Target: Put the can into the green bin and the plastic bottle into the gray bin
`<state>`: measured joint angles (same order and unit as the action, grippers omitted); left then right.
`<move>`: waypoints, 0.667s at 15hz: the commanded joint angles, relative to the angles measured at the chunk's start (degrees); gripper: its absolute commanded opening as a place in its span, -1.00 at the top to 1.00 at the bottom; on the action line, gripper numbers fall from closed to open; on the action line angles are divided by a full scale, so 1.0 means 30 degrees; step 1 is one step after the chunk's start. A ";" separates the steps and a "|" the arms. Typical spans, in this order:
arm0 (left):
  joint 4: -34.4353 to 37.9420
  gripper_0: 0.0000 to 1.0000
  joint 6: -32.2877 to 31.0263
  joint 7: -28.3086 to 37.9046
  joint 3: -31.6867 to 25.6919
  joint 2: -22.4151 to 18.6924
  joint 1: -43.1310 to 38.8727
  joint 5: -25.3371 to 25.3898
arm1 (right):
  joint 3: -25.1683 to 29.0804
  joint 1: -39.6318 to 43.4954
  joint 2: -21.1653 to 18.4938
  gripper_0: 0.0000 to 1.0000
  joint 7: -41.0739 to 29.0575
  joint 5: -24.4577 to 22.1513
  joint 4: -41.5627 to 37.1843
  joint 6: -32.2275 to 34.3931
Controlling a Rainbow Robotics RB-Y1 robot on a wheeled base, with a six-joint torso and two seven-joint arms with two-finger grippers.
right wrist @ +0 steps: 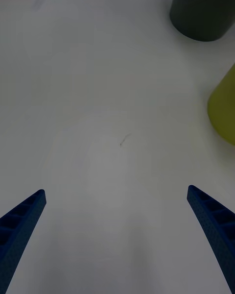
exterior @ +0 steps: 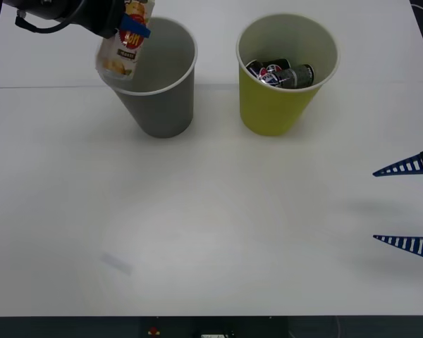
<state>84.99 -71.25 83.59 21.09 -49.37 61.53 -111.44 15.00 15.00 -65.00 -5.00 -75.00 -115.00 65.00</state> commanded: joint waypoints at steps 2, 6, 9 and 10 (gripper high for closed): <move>0.0028 -1.00 -0.0009 -0.0061 0.0001 0.0283 -0.0001 0.0087 | 0.0000 0.0000 0.0000 -1.00 0.0001 0.0000 0.0000 0.0000; 0.0614 -1.00 0.0020 -0.1320 -0.0614 0.0313 -0.0264 0.0409 | 0.0000 0.0000 0.0000 -1.00 0.0001 0.0000 0.0000 0.0000; 0.1464 -1.00 0.0020 -0.3576 -0.2870 0.0401 -0.2315 0.2108 | 0.0000 0.0000 0.0000 -1.00 0.0001 0.0000 0.0000 0.0000; 0.1669 -1.00 0.0020 -0.4602 -0.3661 0.0371 -0.3106 0.2899 | 0.0000 0.0000 0.0000 -1.00 0.0001 0.0000 0.0000 0.0000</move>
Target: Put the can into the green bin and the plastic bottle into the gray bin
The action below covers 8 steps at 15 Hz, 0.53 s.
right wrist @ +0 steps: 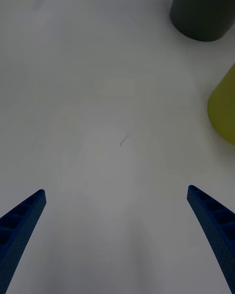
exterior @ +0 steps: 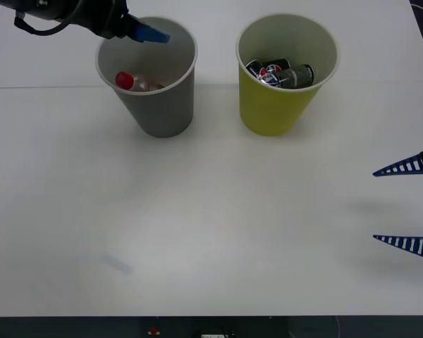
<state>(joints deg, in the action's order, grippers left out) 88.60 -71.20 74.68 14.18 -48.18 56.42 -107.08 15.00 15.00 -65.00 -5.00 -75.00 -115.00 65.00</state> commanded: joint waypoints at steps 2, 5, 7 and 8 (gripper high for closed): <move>0.1022 -1.00 -0.0025 -0.3742 -0.2940 -0.0083 -0.3193 0.3468 | 0.0000 0.0000 0.0000 -1.00 -0.0001 0.0000 0.0000 0.0000; 0.4127 -1.00 0.0004 -0.4181 -0.5313 -0.0171 -0.6533 0.4201 | 0.0000 0.0000 0.0000 -1.00 -0.0001 0.0000 0.0000 0.0000; 0.5563 -1.00 -0.0025 -0.5177 -0.6661 -0.0171 -0.8554 0.4699 | 0.0000 0.0000 0.0000 -1.00 -0.0001 0.0000 0.0000 0.0000; 0.5973 -1.00 -0.0025 -0.6642 -0.7481 -0.0200 -0.9814 0.5372 | 0.0000 0.0000 0.0000 -1.00 -0.0001 0.0000 0.0000 0.0000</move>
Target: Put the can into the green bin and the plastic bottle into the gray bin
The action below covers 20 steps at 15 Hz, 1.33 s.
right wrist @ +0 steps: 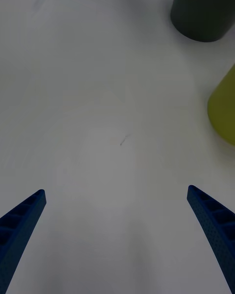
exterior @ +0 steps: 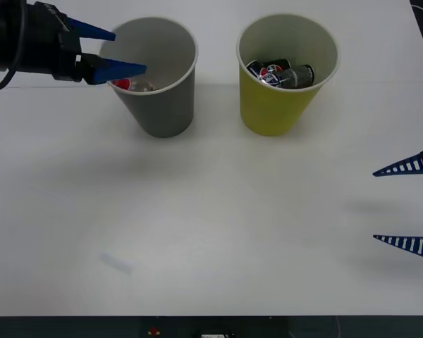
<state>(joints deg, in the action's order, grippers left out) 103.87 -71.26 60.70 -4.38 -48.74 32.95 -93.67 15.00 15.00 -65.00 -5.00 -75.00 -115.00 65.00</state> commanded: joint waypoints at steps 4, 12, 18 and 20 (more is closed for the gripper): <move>0.1353 -1.00 -0.0008 -0.6610 -0.3199 -0.0747 -0.6121 0.3743 | 0.0000 0.0000 0.0000 -1.00 -0.0001 0.0000 0.0000 0.0000; 0.1411 -1.00 -0.2615 -1.5370 -0.6275 -0.2182 -1.2859 0.7171 | 0.0000 0.0000 0.0000 -1.00 -0.0001 0.0000 0.0000 0.0000; 0.1382 -1.00 -0.2000 -1.9735 -0.6451 -0.3735 -1.5876 0.8167 | 0.0000 0.0000 0.0000 -1.00 -0.0001 0.0000 0.0000 0.0000; 0.1382 -1.00 -0.1971 -2.0380 -0.6451 -0.4145 -1.6082 0.8021 | 0.0000 0.0000 0.0000 -1.00 -0.0001 0.0000 0.0000 0.0000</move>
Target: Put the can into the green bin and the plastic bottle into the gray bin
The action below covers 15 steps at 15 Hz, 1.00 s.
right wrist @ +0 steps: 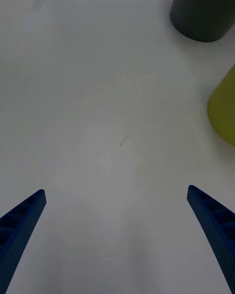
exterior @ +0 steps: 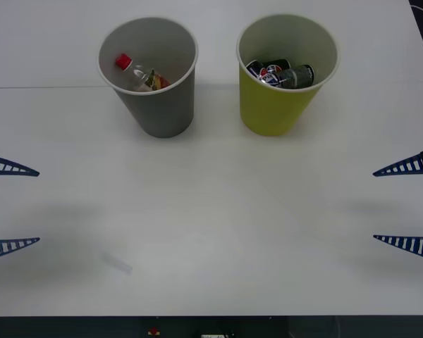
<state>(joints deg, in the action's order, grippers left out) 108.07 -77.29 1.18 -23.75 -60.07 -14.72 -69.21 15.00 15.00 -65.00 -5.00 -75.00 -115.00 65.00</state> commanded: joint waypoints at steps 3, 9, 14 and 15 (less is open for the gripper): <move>-0.0047 -1.00 0.0041 -0.0597 0.0006 -0.0485 -0.0220 -0.0193 | 0.0000 0.0000 0.0000 -1.00 0.0000 0.0000 0.0000 0.0000; -0.0018 -1.00 0.0070 -0.0421 0.1558 -0.0543 0.0659 -0.0046 | 0.0000 0.0000 0.0000 -1.00 0.0000 0.0000 0.0000 0.0000; -0.0018 -1.00 0.0363 -0.0363 0.1646 -0.0543 0.0747 -0.0046 | 0.0000 0.0000 0.0000 -1.00 0.0000 0.0000 0.0000 0.0000; -0.0018 -1.00 0.0363 -0.0363 0.1646 -0.0543 0.0747 -0.0046 | 0.0000 0.0000 0.0000 -1.00 0.0000 0.0000 0.0000 0.0000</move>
<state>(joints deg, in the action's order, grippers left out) 108.03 -76.21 0.09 -18.81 -61.71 -12.48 -69.35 15.00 15.00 -65.00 -5.00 -75.00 -115.00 65.00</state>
